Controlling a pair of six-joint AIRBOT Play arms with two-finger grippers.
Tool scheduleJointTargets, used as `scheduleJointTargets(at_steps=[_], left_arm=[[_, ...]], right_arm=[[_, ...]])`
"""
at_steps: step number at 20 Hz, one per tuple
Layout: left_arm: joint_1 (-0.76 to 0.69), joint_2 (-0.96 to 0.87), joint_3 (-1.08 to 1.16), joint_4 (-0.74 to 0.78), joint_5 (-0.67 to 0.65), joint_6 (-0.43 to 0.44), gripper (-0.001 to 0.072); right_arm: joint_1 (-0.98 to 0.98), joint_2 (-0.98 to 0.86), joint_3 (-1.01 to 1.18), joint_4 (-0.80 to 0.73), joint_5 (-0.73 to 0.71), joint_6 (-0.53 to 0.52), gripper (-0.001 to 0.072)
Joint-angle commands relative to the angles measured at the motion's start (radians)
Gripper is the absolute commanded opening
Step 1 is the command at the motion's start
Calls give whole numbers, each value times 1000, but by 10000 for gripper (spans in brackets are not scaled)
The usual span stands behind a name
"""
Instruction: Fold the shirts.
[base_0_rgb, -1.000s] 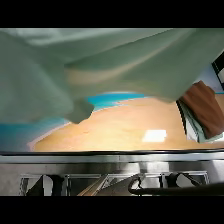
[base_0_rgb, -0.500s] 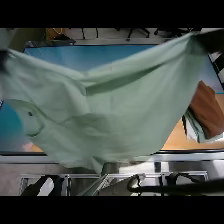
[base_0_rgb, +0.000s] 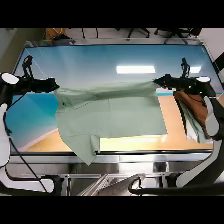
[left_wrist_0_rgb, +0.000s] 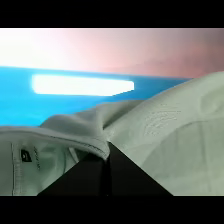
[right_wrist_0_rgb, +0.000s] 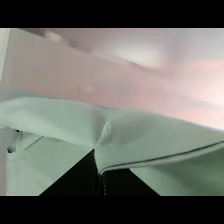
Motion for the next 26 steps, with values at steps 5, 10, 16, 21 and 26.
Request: scheduleJointTargets(at_steps=[5, 10, 16, 21, 26], left_arm=[[-10, -154, 188, 213, -221, -182, 12], [-27, -154, 140, 213, -238, -242, 11], [-28, -154, -25, 211, -140, -249, 12], [-50, -153, 11, 203, -169, -249, 19], [-16, -142, 148, 213, -505, -293, 664]], right_arm=[[-16, -128, 70, -33, -23, 2, 13], [-13, -131, 70, -80, -18, -7, 14], [-13, -137, 70, -167, -26, -6, 15], [-11, -127, 71, -159, -8, -6, 221], [-89, -4, 72, -301, 118, 137, 323]])
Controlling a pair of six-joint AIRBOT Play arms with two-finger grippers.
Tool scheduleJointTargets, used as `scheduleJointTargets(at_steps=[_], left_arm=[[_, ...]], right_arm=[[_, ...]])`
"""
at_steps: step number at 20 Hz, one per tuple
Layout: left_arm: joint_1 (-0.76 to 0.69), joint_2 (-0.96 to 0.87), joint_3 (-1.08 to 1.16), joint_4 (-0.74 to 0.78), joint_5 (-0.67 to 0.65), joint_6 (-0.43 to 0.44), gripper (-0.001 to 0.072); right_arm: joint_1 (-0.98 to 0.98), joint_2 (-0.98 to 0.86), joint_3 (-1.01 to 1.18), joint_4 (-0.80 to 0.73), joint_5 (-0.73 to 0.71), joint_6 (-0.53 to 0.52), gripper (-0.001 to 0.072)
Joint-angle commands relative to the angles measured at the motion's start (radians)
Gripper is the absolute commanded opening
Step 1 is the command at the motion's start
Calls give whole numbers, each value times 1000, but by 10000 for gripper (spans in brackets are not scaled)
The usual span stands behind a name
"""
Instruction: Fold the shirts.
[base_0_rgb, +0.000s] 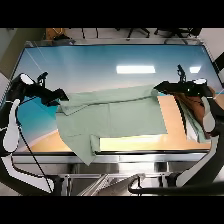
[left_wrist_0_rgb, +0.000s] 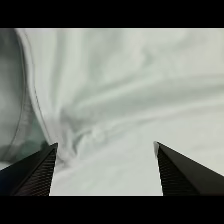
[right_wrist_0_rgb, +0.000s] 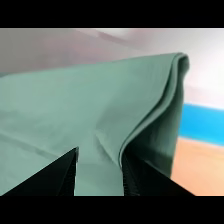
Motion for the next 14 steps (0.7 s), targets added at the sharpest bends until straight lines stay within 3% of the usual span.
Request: scheduleJointTargets(at_steps=[1, 3, 6, 10, 14], left_arm=[[38, 36, 38, 3, -254, -41, 664], [69, 138, -98, 4, -268, -42, 664], [113, 372, -460, 4, -185, -41, 664], [139, 667, -914, -25, -8, -41, 664], [104, 831, -1189, -186, 212, -26, 664]], right_arm=[[-77, 99, 0, -141, 107, 136, 323], [-138, 160, -13, -192, 182, 165, 321], [-197, 249, -118, -252, 237, 165, 319], [-207, 320, -303, -323, 217, 165, 321], [-199, 320, -391, -322, 215, 161, 320]])
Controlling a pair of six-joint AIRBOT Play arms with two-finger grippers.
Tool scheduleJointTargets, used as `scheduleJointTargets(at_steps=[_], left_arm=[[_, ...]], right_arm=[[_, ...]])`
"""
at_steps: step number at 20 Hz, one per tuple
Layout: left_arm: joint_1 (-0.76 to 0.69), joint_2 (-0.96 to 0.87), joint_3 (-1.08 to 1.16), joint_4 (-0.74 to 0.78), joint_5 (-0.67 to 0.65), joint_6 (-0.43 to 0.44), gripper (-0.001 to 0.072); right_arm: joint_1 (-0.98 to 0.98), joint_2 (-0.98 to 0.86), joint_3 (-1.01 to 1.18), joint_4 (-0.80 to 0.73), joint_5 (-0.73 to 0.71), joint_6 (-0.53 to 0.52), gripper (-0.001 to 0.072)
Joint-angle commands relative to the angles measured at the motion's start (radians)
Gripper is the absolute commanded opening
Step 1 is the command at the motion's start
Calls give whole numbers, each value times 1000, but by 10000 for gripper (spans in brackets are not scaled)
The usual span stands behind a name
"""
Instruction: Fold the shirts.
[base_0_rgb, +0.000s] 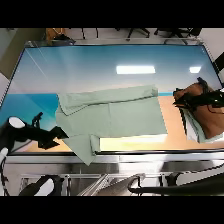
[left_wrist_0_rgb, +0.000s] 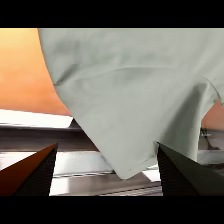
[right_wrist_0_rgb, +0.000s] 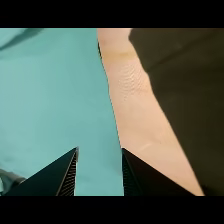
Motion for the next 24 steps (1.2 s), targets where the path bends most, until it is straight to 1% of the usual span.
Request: scheduleJointTargets(at_steps=[1, 3, 7, 8, 9, 10, 11, 12, 13, 14, 18, 20, 24], left_arm=[[-40, 154, -248, -126, 220, 10, 664], [-89, 200, -313, -153, 287, 7, 664], [-143, 243, -357, -158, 343, -13, 663], [-152, 244, -357, -158, 356, -13, 620], [-159, 244, -357, -159, 376, -13, 468], [-168, 244, -357, -159, 393, -13, 342], [-179, 244, -357, -159, 410, -13, 241], [-188, 244, -356, -159, 425, -13, 119], [-190, 245, -354, -158, 436, -13, 37], [-190, 244, -346, -157, 439, -12, 15], [-189, 244, -282, -138, 420, -8, 14], [-187, 244, -245, -105, 389, -8, 14], [-132, 245, -153, -39, 275, -1, 14]], right_arm=[[1, 14, -82, -21, 6, 0, 321], [10, 14, -103, -21, 6, -18, 320], [29, 13, -128, -21, -20, -31, 322], [34, 11, -135, -22, -29, -38, 323], [35, 11, -142, -21, -29, -45, 323], [35, 11, -147, -22, -29, -45, 324], [35, 8, -148, -26, -28, -45, 325], [35, 6, -148, -35, -25, -45, 355], [35, 5, -148, -47, -25, -45, 420], [35, 2, -148, -48, -25, -45, 422], [35, -8, -183, -75, -27, -45, 422], [35, -13, -220, -110, -28, -45, 422], [43, -18, -293, -111, -18, -45, 415]])
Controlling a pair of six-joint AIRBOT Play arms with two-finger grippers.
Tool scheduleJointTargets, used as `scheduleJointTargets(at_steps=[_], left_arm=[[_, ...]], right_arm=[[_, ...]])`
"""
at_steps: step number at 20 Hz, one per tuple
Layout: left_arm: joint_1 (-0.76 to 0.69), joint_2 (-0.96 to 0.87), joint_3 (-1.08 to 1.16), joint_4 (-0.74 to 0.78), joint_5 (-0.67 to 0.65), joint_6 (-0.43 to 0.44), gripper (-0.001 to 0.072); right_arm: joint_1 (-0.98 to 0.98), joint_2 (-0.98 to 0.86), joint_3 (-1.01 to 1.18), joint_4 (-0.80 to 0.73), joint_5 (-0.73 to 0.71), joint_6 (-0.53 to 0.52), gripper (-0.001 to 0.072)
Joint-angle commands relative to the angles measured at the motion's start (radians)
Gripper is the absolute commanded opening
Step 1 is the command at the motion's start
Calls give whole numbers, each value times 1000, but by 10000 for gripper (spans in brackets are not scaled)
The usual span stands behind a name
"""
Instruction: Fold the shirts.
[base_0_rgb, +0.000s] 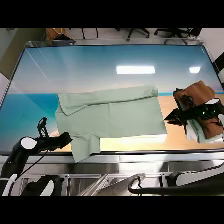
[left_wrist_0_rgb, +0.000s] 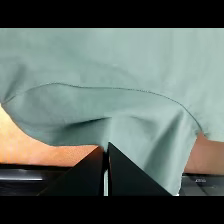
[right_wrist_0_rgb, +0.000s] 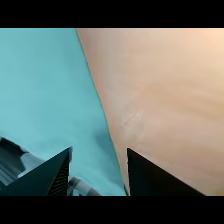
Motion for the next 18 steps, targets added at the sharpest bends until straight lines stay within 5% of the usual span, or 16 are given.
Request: scheduleJointTargets(at_steps=[1, 5, 7, 8, 14, 18], left_arm=[[51, 1, 82, 47, -99, 26, 14], [132, 1, 201, 96, -204, 55, 14], [163, 1, 252, 123, -275, 65, 14], [178, 1, 270, 122, -317, 80, 14], [228, 39, 302, 203, -569, 99, 14], [228, 183, 303, 313, -574, 74, 13]], right_arm=[[18, -5, -65, -34, 7, 0, 343], [84, 3, -83, -11, 64, 4, 320], [110, 27, -83, 37, 71, 3, 64], [116, 46, -83, 45, 71, 6, 15], [106, 232, -117, -246, 84, 273, 15], [107, 397, -182, -333, 116, 397, 15]])
